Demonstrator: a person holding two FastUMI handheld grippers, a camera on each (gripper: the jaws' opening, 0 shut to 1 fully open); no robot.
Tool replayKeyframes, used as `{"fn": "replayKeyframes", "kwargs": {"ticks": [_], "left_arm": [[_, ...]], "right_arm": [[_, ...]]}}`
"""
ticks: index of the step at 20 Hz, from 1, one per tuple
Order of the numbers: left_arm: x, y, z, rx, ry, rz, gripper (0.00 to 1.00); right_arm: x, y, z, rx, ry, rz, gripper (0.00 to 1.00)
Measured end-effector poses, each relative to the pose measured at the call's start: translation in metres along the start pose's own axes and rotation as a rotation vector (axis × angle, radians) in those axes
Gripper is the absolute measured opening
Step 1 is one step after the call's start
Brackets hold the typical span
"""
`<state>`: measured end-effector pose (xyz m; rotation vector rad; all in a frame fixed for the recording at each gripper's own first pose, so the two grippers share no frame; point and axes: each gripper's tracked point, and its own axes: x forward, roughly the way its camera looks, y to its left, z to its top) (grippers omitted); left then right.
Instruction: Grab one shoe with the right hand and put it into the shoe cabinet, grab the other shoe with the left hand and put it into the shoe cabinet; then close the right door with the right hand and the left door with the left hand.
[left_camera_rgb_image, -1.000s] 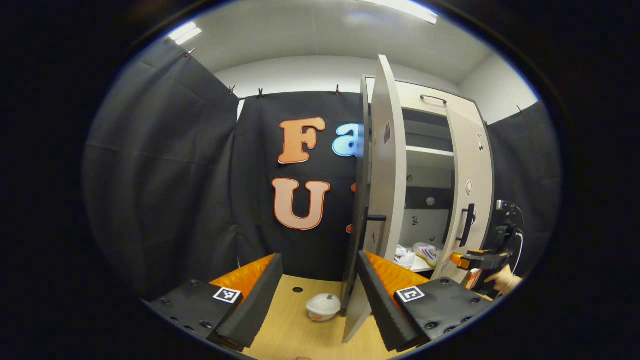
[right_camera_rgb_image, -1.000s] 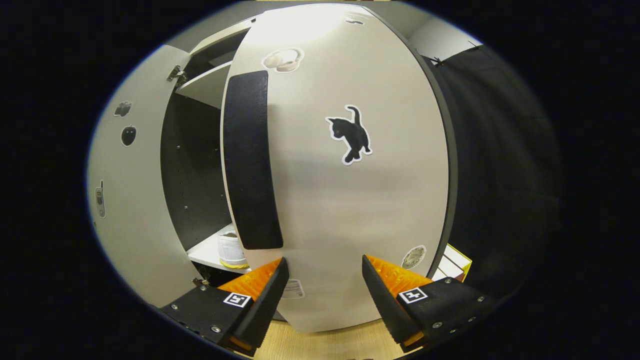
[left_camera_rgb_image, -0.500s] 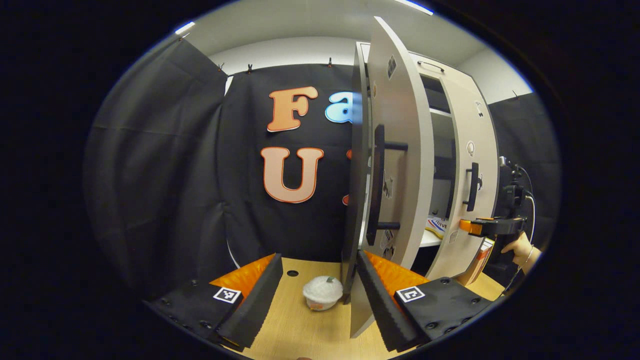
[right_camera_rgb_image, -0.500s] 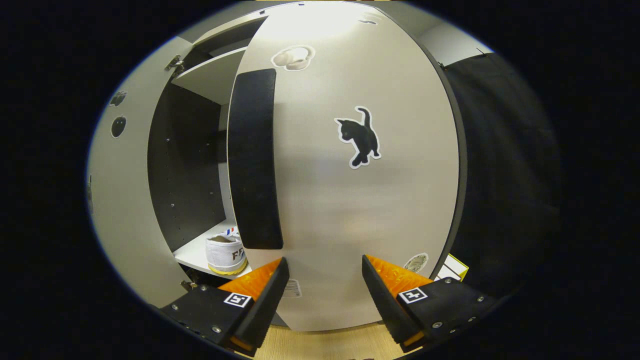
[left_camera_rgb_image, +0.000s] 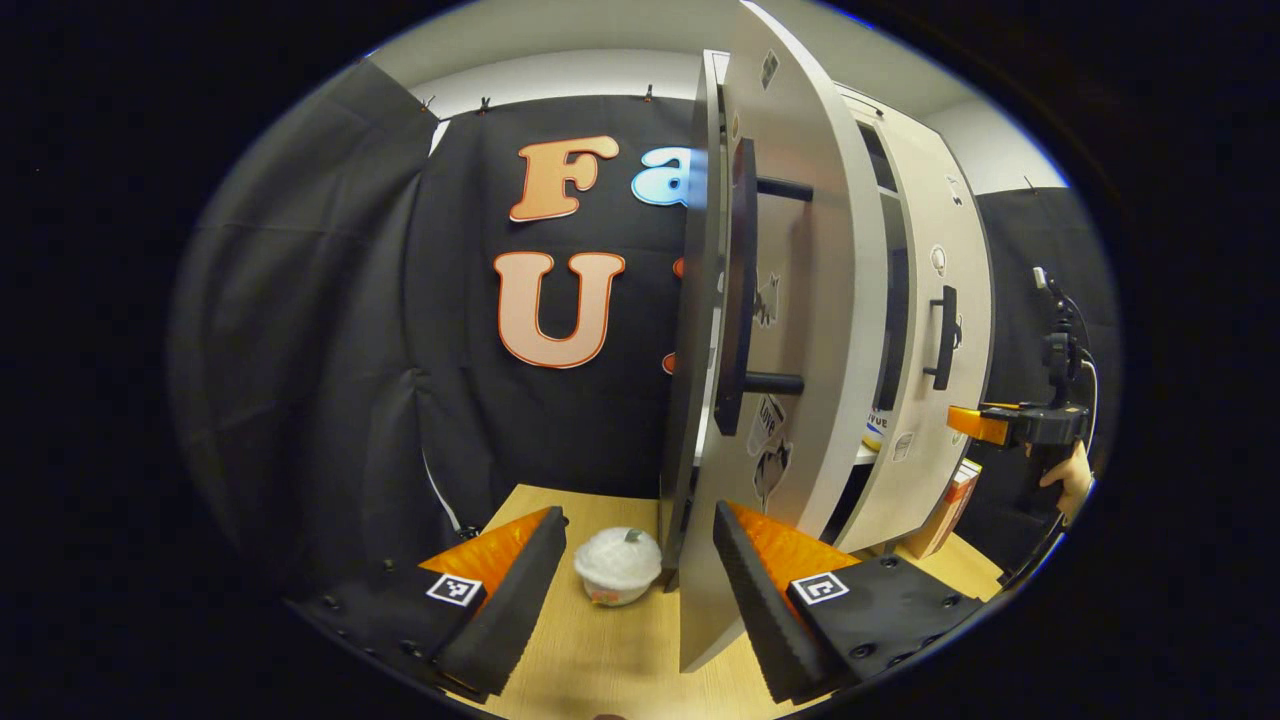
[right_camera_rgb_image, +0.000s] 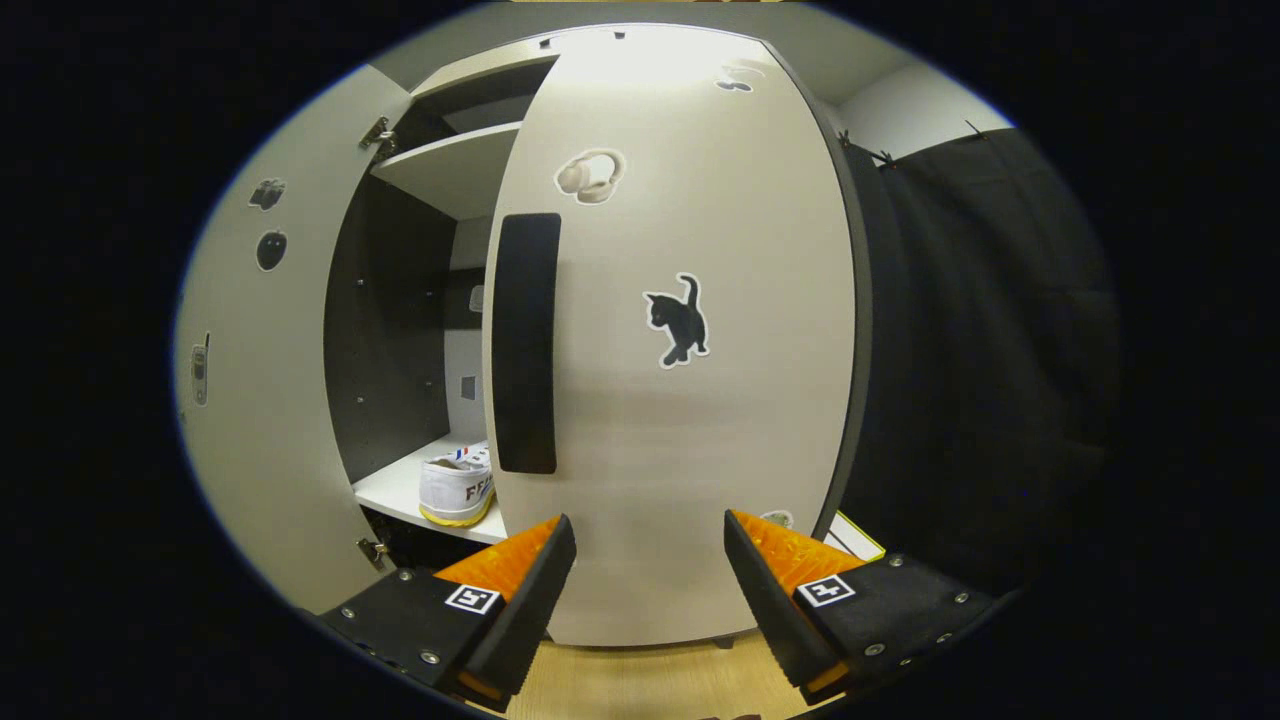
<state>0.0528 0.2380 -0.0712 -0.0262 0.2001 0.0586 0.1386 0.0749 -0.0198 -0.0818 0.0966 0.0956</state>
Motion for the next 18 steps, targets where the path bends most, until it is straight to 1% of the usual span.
{"fn": "replayKeyframes", "kwargs": {"ticks": [3,6,8,9,11,12,13,14,16,17,18], "left_arm": [[-0.003,-0.006,-0.001,0.011,-0.001,-0.001,0.96],[-0.004,-0.014,0.001,0.044,-0.007,0.006,0.96],[-0.003,-0.018,-0.001,0.026,-0.002,-0.003,0.95],[-0.003,-0.022,-0.002,0.015,-0.002,-0.012,0.99],[-0.001,-0.038,-0.004,0.005,0.002,-0.036,0.96],[0.001,-0.048,-0.004,0.005,0.005,-0.054,0.92],[0.002,-0.058,-0.005,0.006,0.009,-0.075,0.95],[0.005,-0.069,-0.005,0.008,0.011,-0.096,0.95],[0.008,-0.091,-0.007,0.012,0.012,-0.131,0.95],[0.012,-0.100,-0.007,0.014,0.016,-0.146,0.92],[0.017,-0.107,-0.007,0.016,0.020,-0.156,0.95]], "right_arm": [[-0.022,-0.008,0.010,-0.012,-0.024,-0.001,0.92],[-0.036,-0.016,0.020,0.052,-0.033,0.003,0.92],[-0.043,-0.022,0.026,0.097,-0.039,0.001,0.92],[-0.048,-0.028,0.029,0.111,-0.041,-0.003,0.92],[-0.058,-0.035,0.034,0.120,-0.050,-0.008,0.92],[-0.061,-0.040,0.035,0.119,-0.054,-0.010,0.92],[-0.067,-0.044,0.036,0.116,-0.056,-0.012,0.93],[-0.072,-0.047,0.037,0.114,-0.060,-0.014,0.93],[-0.080,-0.057,0.038,0.110,-0.063,-0.022,0.93],[-0.085,-0.061,0.039,0.110,-0.066,-0.027,0.93],[-0.087,-0.065,0.039,0.112,-0.069,-0.031,0.93]]}}
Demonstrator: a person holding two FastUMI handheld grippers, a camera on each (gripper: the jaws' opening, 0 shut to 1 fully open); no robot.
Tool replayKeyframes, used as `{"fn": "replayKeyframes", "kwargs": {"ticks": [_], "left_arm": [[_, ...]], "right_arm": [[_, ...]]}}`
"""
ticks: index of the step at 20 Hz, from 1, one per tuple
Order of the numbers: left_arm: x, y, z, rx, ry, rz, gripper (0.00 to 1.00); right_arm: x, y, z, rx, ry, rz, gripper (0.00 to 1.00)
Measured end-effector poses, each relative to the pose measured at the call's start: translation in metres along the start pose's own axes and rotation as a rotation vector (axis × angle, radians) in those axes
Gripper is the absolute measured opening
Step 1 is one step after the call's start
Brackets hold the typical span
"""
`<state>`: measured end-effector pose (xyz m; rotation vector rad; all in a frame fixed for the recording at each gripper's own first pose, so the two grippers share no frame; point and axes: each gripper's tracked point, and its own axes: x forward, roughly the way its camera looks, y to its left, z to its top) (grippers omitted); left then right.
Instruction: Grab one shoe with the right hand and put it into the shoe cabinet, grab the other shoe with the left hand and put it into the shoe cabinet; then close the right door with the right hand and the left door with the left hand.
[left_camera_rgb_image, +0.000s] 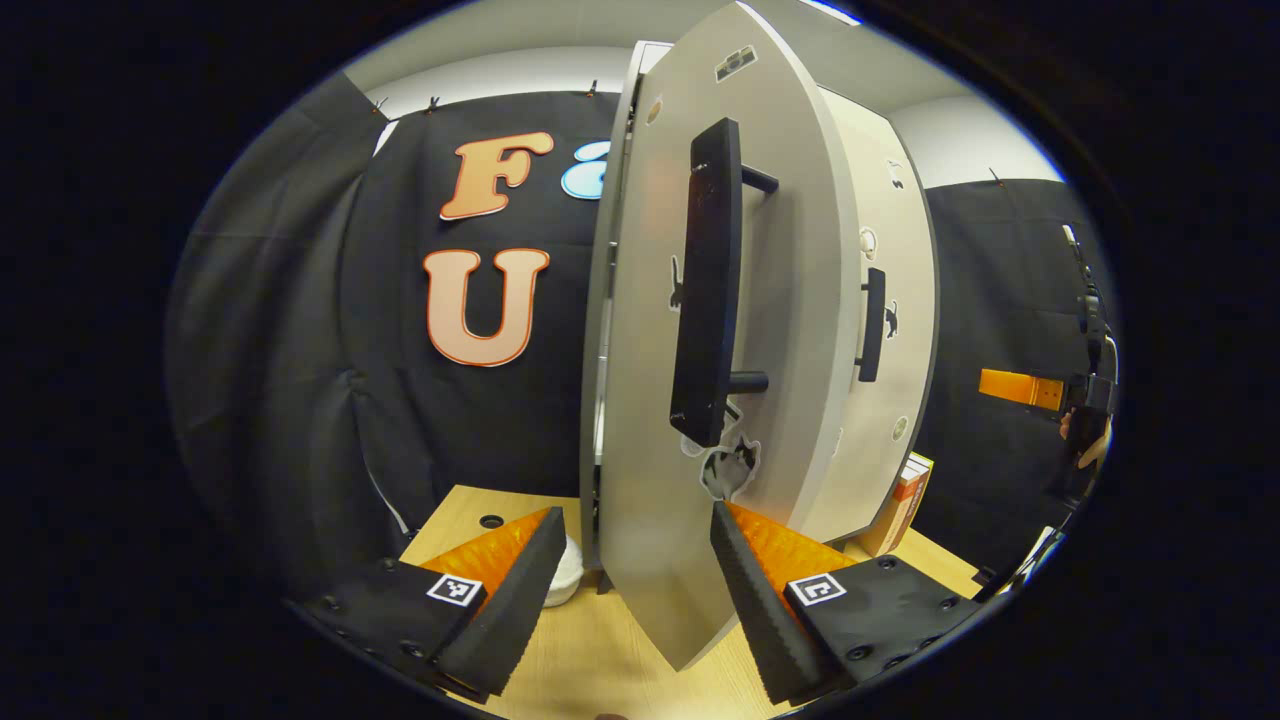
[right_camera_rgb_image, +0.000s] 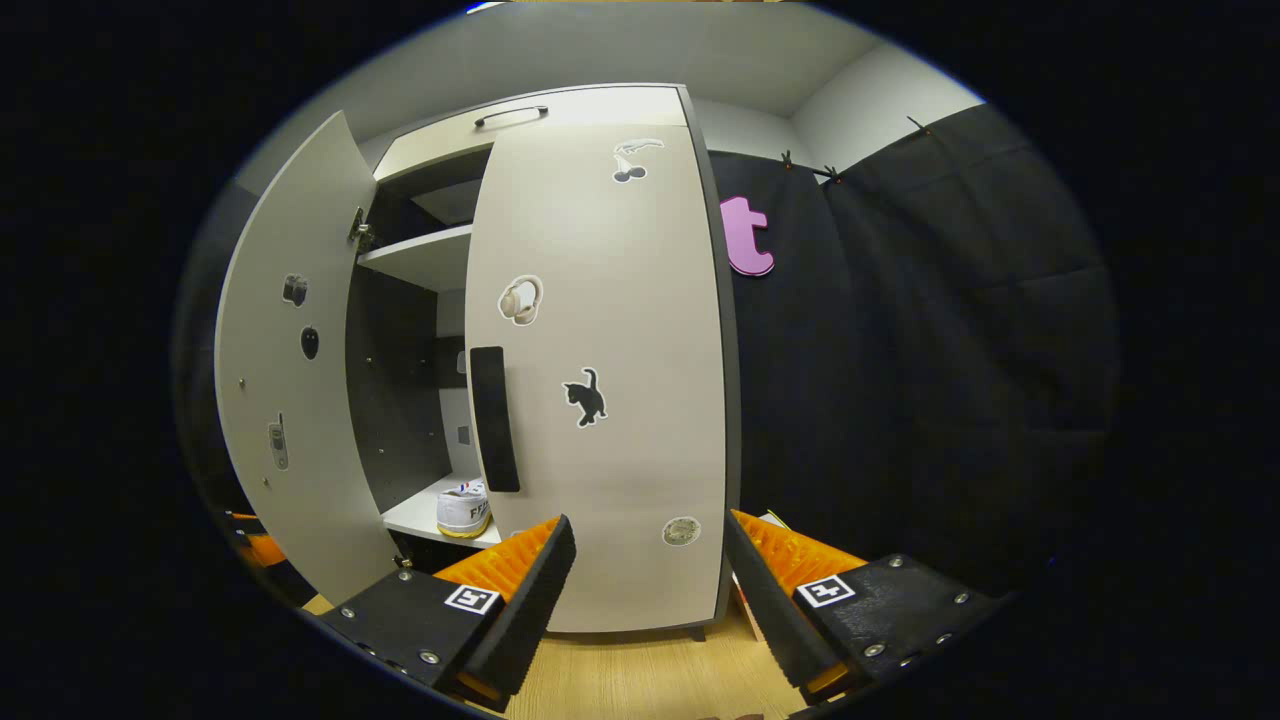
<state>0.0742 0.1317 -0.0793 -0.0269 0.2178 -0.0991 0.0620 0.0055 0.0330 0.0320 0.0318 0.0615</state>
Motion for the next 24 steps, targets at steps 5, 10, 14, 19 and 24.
{"fn": "replayKeyframes", "kwargs": {"ticks": [5,10,14,19,24], "left_arm": [[0.022,-0.027,-0.006,-0.026,0.008,-0.047,0.99],[0.060,-0.061,-0.015,-0.033,0.033,-0.106,0.97],[0.102,-0.078,-0.026,-0.022,0.061,-0.117,0.97],[0.126,-0.080,-0.028,-0.004,0.053,-0.096,0.98],[0.136,-0.082,-0.027,0.005,0.034,-0.061,0.99]], "right_arm": [[-0.014,-0.017,0.004,0.016,-0.004,-0.018,0.92],[-0.019,-0.034,0.002,0.025,0.000,-0.042,0.92],[-0.021,-0.053,-0.004,0.024,0.016,-0.080,0.92],[-0.026,-0.073,-0.008,0.024,0.020,-0.125,0.93],[-0.024,-0.082,-0.002,0.022,0.005,-0.146,0.93]]}}
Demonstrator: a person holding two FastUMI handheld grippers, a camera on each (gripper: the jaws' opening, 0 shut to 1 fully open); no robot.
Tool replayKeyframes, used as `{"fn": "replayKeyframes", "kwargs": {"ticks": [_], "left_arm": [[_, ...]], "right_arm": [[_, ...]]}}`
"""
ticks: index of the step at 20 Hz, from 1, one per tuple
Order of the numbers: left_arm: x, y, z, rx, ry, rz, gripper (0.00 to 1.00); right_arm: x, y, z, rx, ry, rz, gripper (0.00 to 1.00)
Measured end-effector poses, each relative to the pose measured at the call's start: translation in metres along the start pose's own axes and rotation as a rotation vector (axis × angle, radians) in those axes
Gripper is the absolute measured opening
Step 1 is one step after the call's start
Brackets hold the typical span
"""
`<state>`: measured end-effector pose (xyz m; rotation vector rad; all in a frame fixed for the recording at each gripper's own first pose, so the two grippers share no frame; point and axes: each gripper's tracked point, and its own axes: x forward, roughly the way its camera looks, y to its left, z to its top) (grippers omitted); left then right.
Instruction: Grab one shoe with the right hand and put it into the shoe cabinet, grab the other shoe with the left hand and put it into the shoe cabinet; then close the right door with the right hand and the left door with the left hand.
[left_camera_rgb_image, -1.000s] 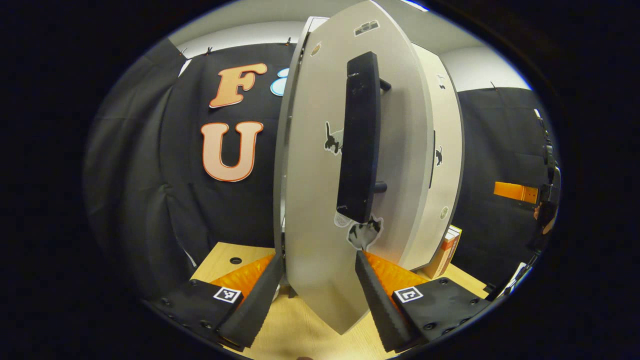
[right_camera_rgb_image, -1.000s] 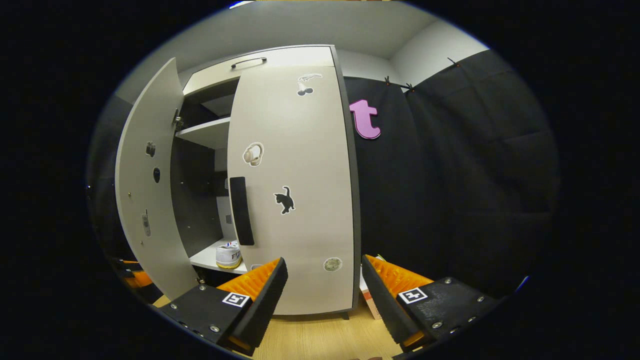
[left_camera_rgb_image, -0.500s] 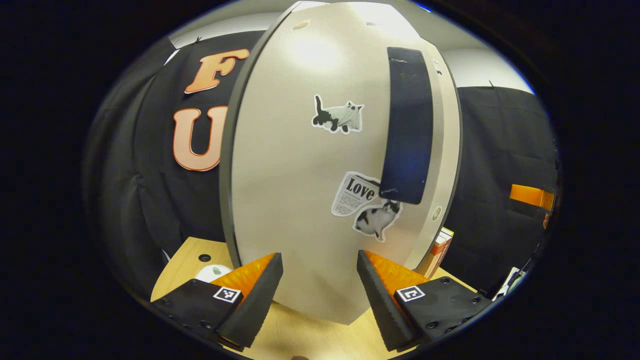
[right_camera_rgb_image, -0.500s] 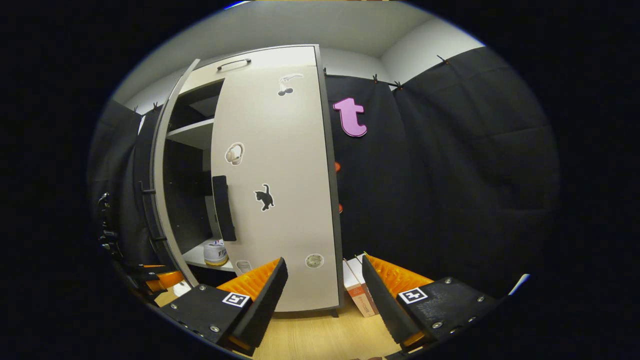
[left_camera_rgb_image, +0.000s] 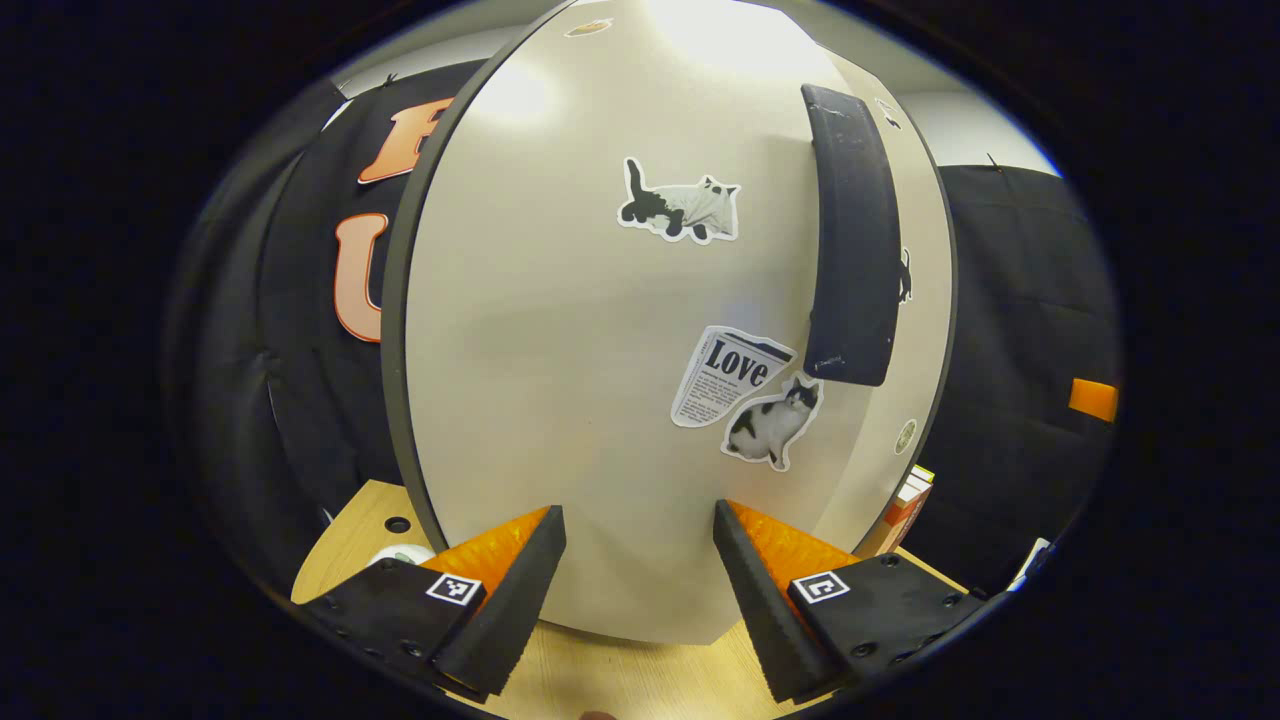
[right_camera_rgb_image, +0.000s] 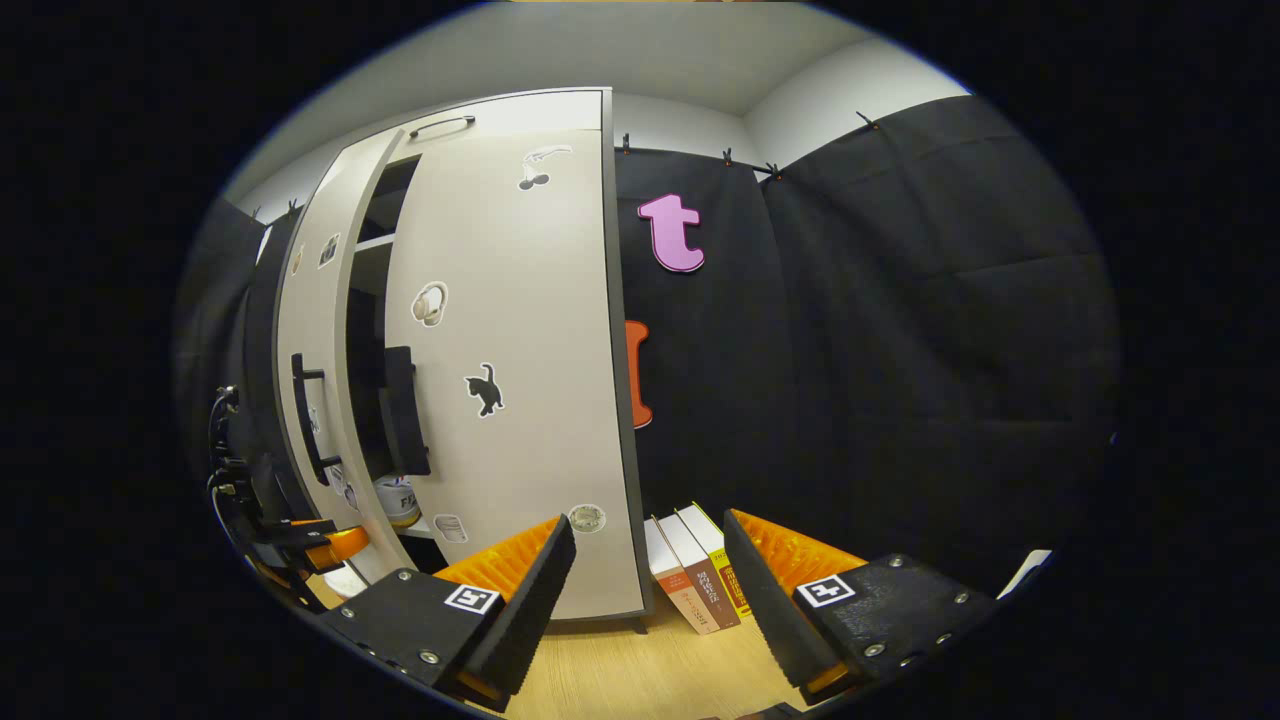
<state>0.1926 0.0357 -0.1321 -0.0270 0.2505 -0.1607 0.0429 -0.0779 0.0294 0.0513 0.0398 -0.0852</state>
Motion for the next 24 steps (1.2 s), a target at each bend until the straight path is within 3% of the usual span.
{"fn": "replayKeyframes", "kwargs": {"ticks": [16,24], "left_arm": [[0.008,-0.004,0.003,0.065,0.001,0.111,0.97],[-0.073,0.002,0.058,0.073,-0.049,0.134,0.97]], "right_arm": [[0.010,-0.009,0.009,0.005,-0.012,0.010,0.93],[0.002,-0.002,0.040,-0.023,-0.029,0.055,0.92]]}}
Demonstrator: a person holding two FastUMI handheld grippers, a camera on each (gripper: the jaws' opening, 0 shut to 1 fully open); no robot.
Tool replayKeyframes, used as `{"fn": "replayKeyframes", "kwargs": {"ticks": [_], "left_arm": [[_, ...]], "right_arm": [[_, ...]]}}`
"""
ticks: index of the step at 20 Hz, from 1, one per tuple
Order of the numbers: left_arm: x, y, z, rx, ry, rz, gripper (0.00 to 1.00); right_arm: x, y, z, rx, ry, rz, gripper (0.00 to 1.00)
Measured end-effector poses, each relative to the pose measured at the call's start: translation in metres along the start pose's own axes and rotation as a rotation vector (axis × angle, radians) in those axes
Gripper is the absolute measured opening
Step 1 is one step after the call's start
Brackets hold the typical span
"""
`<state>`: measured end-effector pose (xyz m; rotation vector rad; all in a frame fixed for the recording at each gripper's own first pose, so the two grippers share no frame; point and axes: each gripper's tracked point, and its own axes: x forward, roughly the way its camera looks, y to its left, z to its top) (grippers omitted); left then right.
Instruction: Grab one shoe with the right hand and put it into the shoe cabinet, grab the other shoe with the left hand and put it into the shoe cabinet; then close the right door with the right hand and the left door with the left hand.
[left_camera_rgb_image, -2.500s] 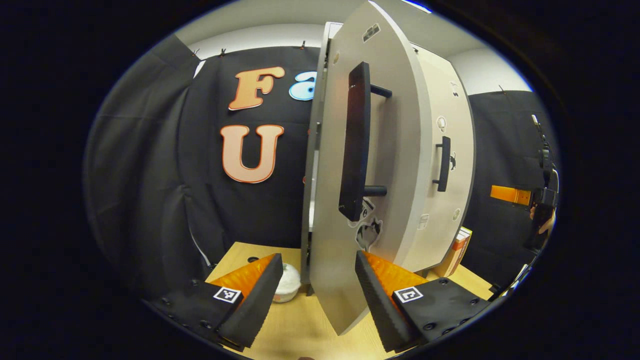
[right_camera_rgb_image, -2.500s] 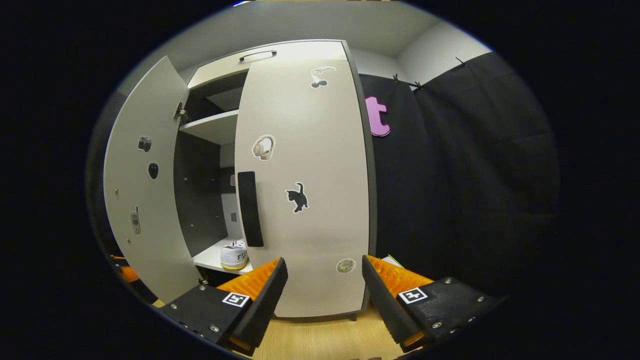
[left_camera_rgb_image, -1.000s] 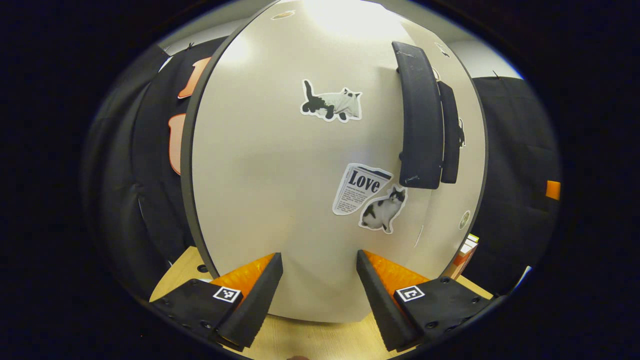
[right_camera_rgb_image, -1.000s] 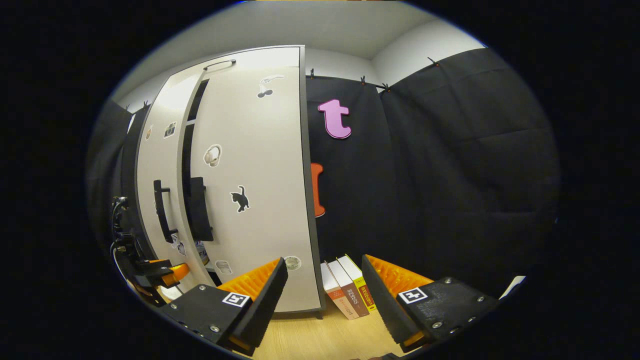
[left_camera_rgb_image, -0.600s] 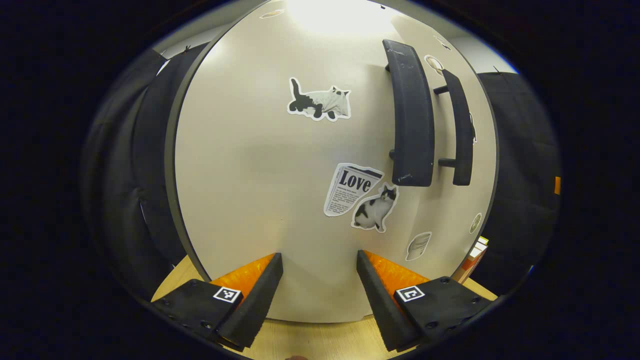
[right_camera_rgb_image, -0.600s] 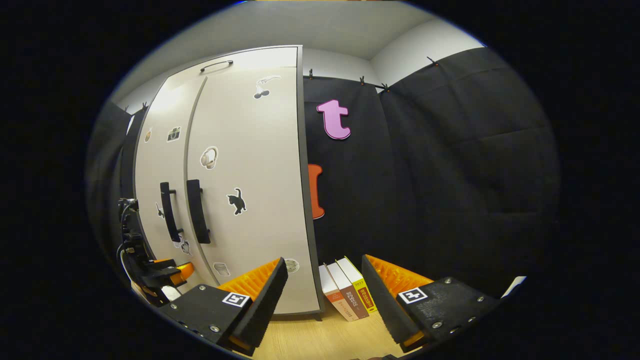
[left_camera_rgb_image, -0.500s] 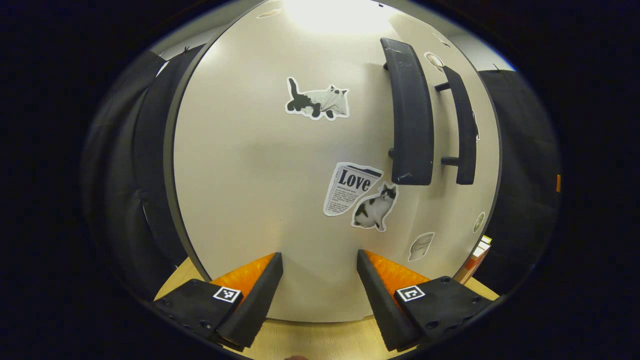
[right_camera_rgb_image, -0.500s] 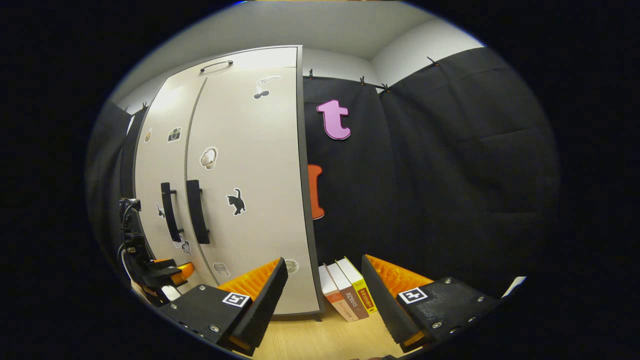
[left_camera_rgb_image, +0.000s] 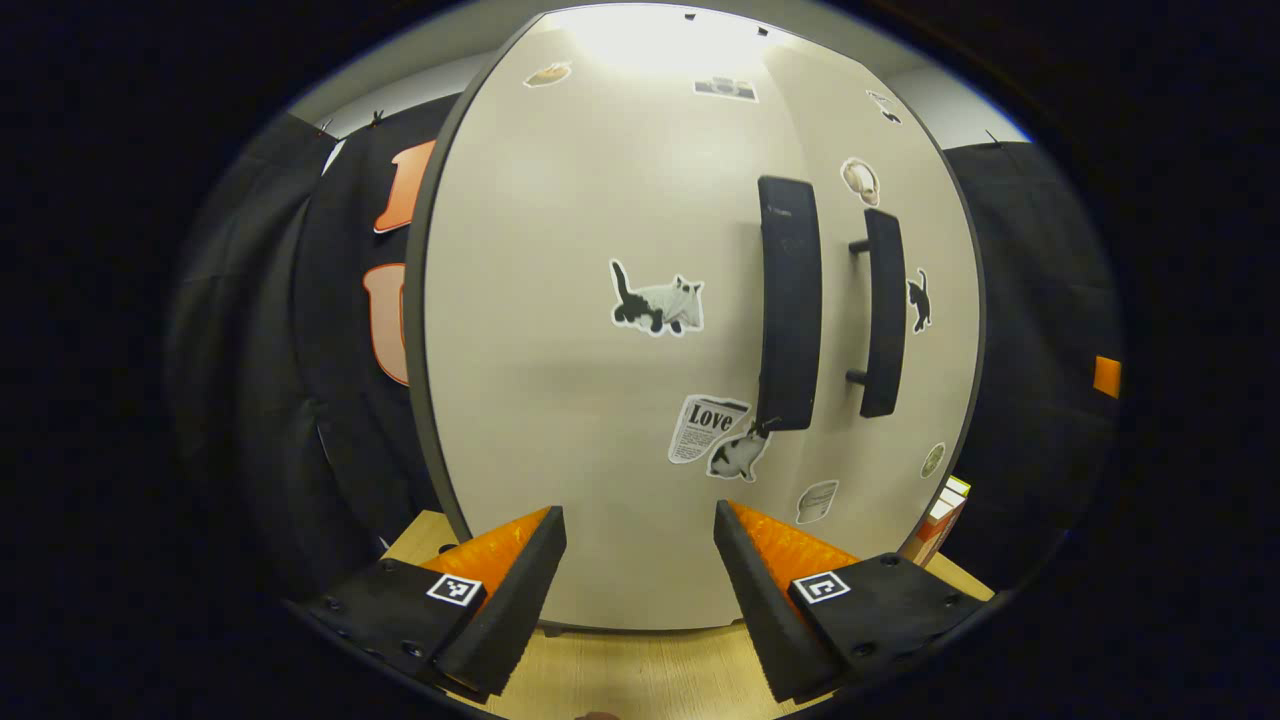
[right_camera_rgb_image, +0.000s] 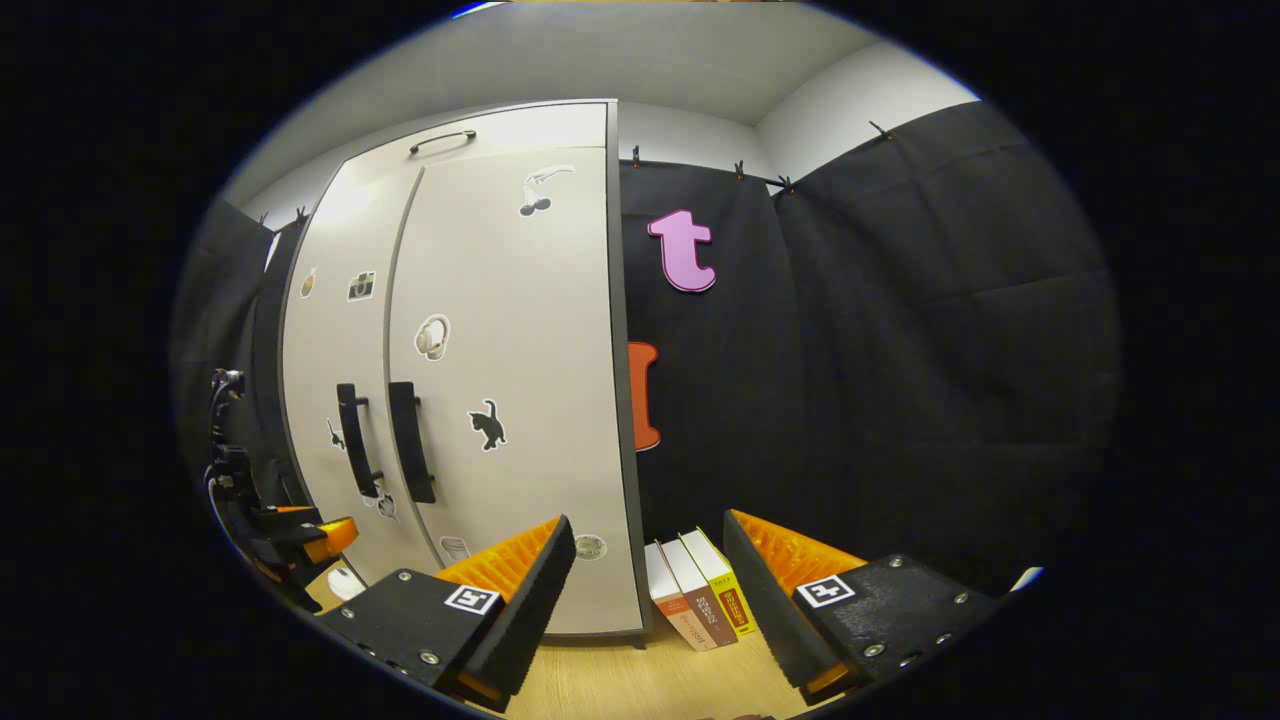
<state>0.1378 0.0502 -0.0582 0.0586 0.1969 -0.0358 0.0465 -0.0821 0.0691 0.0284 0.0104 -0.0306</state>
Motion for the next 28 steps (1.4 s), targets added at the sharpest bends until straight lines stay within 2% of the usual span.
{"fn": "replayKeyframes", "kwargs": {"ticks": [9,14,15,17,19,24,28], "left_arm": [[-0.114,0.061,0.088,-0.074,-0.056,0.040,0.97],[-0.170,0.107,0.121,-0.074,-0.108,0.109,0.97],[-0.180,0.117,0.127,-0.077,-0.120,0.128,0.94],[-0.197,0.135,0.139,-0.069,-0.153,0.167,0.97],[-0.212,0.152,0.148,-0.049,-0.180,0.207,0.97],[-0.228,0.166,0.155,-0.077,-0.195,0.212,0.96],[-0.230,0.171,0.155,-0.053,-0.197,0.240,0.96]], "right_arm": [[-0.023,0.023,0.060,-0.030,-0.091,0.074,0.92],[-0.038,0.030,0.075,-0.037,-0.131,0.084,0.92],[-0.039,0.031,0.076,-0.037,-0.134,0.083,0.92],[-0.041,0.035,0.075,-0.035,-0.134,0.087,0.92],[-0.043,0.038,0.074,-0.039,-0.131,0.091,0.92],[-0.048,0.045,0.072,-0.050,-0.129,0.098,0.92],[-0.049,0.048,0.074,-0.058,-0.131,0.105,0.92]]}}
